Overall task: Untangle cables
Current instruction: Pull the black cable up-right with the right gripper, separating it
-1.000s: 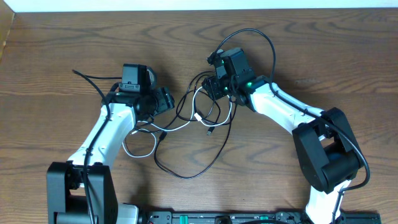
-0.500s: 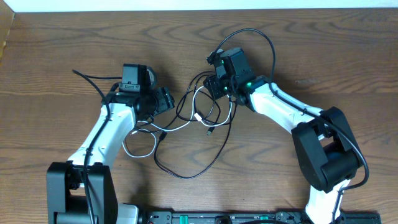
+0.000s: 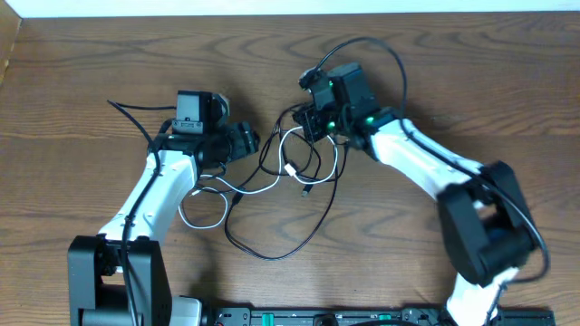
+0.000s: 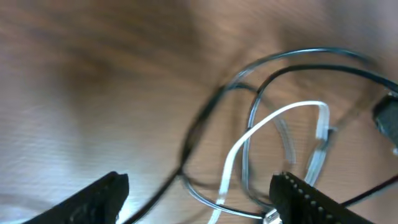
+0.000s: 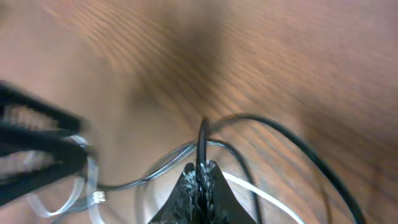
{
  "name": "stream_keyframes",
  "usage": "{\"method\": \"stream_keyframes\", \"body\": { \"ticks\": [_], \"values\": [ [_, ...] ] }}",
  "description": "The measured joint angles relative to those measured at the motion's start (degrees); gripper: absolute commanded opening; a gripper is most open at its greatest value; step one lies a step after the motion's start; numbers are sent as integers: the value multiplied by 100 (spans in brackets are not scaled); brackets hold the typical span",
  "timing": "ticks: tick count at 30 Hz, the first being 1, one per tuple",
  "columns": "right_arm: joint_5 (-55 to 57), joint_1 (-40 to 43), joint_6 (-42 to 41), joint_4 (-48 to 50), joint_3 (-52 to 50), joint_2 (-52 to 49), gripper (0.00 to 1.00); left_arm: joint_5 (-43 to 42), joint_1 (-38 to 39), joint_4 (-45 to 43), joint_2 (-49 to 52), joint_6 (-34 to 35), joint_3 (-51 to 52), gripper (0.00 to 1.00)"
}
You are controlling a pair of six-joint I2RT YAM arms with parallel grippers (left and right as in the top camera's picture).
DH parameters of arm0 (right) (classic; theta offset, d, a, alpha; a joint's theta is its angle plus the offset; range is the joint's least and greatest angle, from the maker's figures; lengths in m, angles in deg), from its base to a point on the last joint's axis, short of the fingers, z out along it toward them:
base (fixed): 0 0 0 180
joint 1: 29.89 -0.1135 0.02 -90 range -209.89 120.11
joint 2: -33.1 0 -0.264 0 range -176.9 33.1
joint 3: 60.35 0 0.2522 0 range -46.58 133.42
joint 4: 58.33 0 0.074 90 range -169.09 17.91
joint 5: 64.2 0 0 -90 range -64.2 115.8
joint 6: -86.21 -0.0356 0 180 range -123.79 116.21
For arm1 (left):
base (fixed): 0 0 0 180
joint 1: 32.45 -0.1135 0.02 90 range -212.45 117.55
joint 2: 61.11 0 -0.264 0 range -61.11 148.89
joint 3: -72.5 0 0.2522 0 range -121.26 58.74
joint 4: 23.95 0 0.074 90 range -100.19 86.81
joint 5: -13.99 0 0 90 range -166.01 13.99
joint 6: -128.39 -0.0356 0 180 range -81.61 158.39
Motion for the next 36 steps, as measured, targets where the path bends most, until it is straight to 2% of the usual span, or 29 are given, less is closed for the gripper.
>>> {"method": "stream_keyframes", "body": {
  "ticks": [8, 15, 27, 36],
  "values": [
    [-332, 192, 682, -341, 2, 1910, 1, -2234, -361, -767, 0, -109, 2, 79],
    [-411, 627, 979, -400, 4, 2872, 1, -3082, -577, -763, 0, -109, 2, 79],
    [-417, 1534, 1290, -354, 4, 3180, 1, -2522, -597, -369, 0, -109, 2, 79],
    [-111, 2354, 1355, -1665, 9, 3279, 1, -1589, -597, 20, 0, -109, 2, 79]
  ]
}}
